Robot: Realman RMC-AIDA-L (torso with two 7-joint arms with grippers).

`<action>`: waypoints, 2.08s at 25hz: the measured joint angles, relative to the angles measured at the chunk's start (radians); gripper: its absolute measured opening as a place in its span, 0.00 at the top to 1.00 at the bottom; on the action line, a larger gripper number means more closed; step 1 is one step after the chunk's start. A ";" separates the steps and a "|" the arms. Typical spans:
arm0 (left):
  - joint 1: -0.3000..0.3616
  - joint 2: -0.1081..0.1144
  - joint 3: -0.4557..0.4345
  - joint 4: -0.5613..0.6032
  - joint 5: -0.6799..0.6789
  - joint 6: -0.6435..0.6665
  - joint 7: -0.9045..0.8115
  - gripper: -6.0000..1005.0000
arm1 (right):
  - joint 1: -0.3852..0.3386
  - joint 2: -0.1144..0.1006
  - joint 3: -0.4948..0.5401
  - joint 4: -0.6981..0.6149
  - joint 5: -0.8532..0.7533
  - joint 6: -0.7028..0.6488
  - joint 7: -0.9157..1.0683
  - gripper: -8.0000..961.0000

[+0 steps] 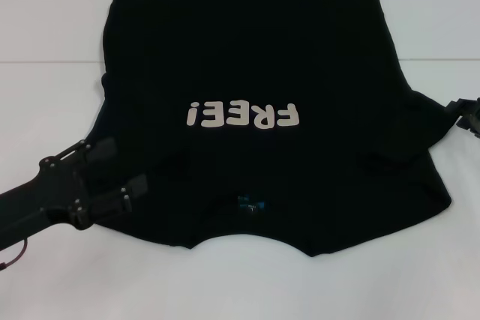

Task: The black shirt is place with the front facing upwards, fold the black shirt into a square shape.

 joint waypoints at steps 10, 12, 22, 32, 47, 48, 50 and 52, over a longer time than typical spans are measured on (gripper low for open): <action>-0.001 -0.001 -0.042 0.000 -0.003 0.008 0.001 0.10 | 0.001 -0.004 0.005 -0.003 0.002 0.031 0.000 0.30; -0.002 -0.001 -0.046 0.000 -0.003 0.008 0.001 0.10 | 0.001 -0.004 0.006 -0.003 0.002 0.037 0.001 0.19; 0.003 -0.001 -0.051 -0.020 -0.041 0.008 0.002 0.10 | 0.018 0.008 -0.003 -0.002 -0.004 0.061 -0.021 0.05; 0.008 0.002 -0.073 -0.025 -0.054 0.009 0.002 0.10 | 0.044 0.014 -0.023 0.007 -0.005 0.114 -0.022 0.03; 0.012 0.009 -0.074 -0.075 -0.052 -0.002 -0.001 0.10 | 0.053 0.001 -0.066 0.019 -0.006 0.122 0.002 0.04; 0.012 0.010 -0.074 -0.075 -0.051 -0.003 -0.001 0.10 | 0.056 0.002 -0.066 0.022 -0.006 0.124 0.000 0.04; 0.011 0.010 -0.074 -0.075 -0.049 -0.004 -0.001 0.10 | 0.059 0.005 -0.066 0.024 -0.006 0.128 -0.003 0.04; 0.008 0.010 -0.074 -0.075 -0.047 -0.005 -0.001 0.10 | 0.063 0.008 -0.066 0.024 -0.006 0.130 -0.005 0.04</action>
